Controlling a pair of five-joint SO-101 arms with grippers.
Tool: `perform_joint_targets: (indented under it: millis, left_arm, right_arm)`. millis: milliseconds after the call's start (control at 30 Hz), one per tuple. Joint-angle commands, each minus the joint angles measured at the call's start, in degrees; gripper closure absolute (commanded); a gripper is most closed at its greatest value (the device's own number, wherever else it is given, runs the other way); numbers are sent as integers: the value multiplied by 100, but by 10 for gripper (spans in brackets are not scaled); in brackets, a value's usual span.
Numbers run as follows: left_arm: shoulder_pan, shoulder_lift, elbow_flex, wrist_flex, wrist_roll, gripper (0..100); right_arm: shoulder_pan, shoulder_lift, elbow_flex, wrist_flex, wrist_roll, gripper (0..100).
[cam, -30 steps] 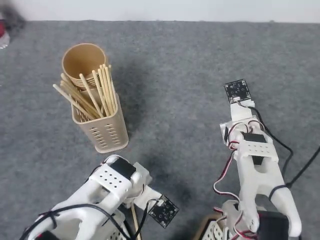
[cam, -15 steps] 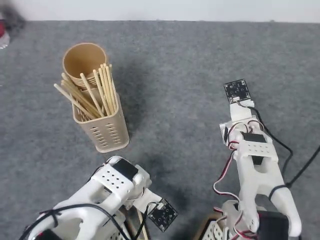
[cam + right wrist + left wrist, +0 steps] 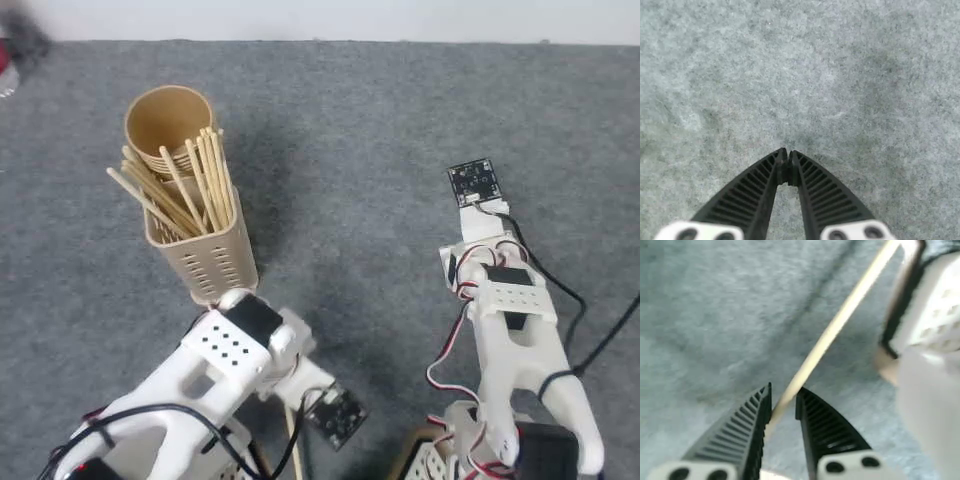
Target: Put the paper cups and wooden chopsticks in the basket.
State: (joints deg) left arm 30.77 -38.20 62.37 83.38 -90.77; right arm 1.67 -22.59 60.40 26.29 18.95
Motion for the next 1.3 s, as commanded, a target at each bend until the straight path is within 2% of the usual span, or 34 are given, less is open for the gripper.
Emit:
perform_joint_targets:
  millis: [0,200,400,533,767,833,967,1133,1267]
  left_arm:
    - [-167,-44,-1077,-211,642,988]
    - [-730,-44,-1833,-211,668,991]
    - [-1565,-44,-3134,-79,-114,991]
    - [-1626,0,-3565,369,-149,990]
    - [-1679,-53,-3705,290,-70,990]
    - [-1846,-53,-4031,18,352,990]
    - [-2356,-44,-4673,-1108,1486,990]
    - [-3156,-44,-4787,-2259,2321,989]
    - [-3358,0,-4778,-2664,3684,989]
  right_arm:
    - [40,-22,-18,-57,-26,979]
    - [40,-22,-18,-57,-26,979]
    - [40,-22,-9,-57,-26,979]
    - [40,-22,-9,-57,-26,979]
    - [66,-22,-9,-66,-44,980]
    - [75,-31,-9,-66,-44,980]
    - [347,-92,-35,-92,-105,982]
    - [1121,-92,-229,-119,-1292,982]
    - [1209,-92,-246,-119,-1398,982]
